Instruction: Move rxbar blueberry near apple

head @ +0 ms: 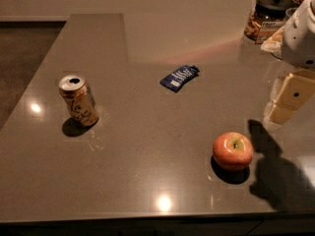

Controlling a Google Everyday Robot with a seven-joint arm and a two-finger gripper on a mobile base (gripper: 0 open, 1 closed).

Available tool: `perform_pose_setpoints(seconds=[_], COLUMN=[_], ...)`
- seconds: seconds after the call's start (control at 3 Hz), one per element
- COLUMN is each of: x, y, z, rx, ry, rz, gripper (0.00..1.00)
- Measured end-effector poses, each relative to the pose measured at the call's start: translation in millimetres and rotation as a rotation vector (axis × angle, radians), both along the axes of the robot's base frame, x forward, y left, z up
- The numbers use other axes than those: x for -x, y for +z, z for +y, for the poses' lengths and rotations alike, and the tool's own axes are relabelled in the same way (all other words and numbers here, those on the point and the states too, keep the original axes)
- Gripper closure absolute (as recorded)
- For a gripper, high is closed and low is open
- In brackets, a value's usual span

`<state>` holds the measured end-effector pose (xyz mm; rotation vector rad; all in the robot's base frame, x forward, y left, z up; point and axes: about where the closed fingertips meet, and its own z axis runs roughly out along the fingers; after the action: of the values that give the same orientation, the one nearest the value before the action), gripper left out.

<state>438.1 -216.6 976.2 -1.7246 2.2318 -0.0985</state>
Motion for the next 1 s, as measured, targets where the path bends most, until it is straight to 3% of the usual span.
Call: perform_pose_setpoints(seconds=[0.33,1.0], x=[0,-39], y=[0,-7], z=[0,10], rx=[0.000,-0.043], ry=[0.000,0.028], rz=[0.000,-0.002], gripper=[0.00,0.00])
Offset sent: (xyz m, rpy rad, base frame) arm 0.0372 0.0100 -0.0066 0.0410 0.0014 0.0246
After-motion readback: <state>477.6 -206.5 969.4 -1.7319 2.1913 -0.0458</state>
